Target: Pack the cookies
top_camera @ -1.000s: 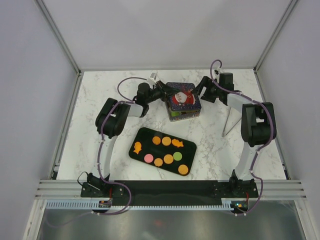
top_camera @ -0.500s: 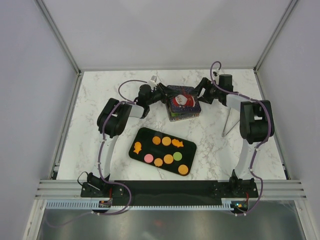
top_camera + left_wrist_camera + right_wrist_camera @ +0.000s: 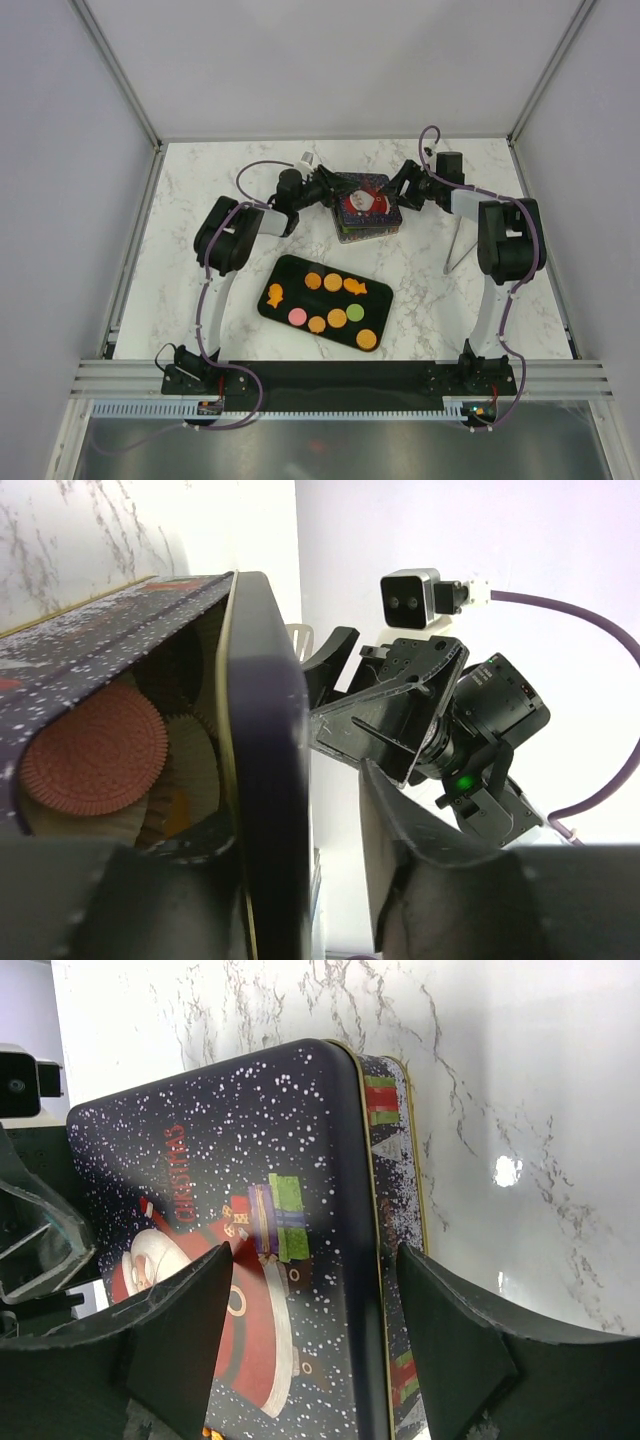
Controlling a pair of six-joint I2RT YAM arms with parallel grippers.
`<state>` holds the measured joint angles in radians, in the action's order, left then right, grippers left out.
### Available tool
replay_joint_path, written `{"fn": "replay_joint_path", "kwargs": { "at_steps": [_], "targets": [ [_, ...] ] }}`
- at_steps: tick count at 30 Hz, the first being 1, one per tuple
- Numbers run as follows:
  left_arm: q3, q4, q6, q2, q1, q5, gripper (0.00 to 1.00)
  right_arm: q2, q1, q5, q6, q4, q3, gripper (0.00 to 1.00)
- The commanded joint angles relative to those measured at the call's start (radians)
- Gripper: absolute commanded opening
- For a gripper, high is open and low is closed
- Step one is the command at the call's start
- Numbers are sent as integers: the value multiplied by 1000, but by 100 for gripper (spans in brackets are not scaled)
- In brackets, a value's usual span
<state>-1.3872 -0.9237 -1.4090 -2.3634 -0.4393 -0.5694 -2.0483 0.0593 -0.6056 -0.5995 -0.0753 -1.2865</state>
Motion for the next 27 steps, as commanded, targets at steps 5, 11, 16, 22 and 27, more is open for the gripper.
{"fn": "replay_joint_path", "kwargs": {
  "at_steps": [5,11,16,22,27],
  "targets": [
    [30,-10,8,56,19,3,44,-26,-6,-11,7,-32,-31,75],
    [51,31,33,93,31,-6,45,-30,-6,-8,10,-24,-36,73],
    [76,46,44,118,42,-10,45,-36,-9,-10,10,-24,-36,72],
    [82,106,80,147,48,-17,45,-41,-9,-8,9,-23,-39,72],
    [68,216,142,176,50,-10,46,-42,-7,-10,10,-23,-40,72]
  ]
}}
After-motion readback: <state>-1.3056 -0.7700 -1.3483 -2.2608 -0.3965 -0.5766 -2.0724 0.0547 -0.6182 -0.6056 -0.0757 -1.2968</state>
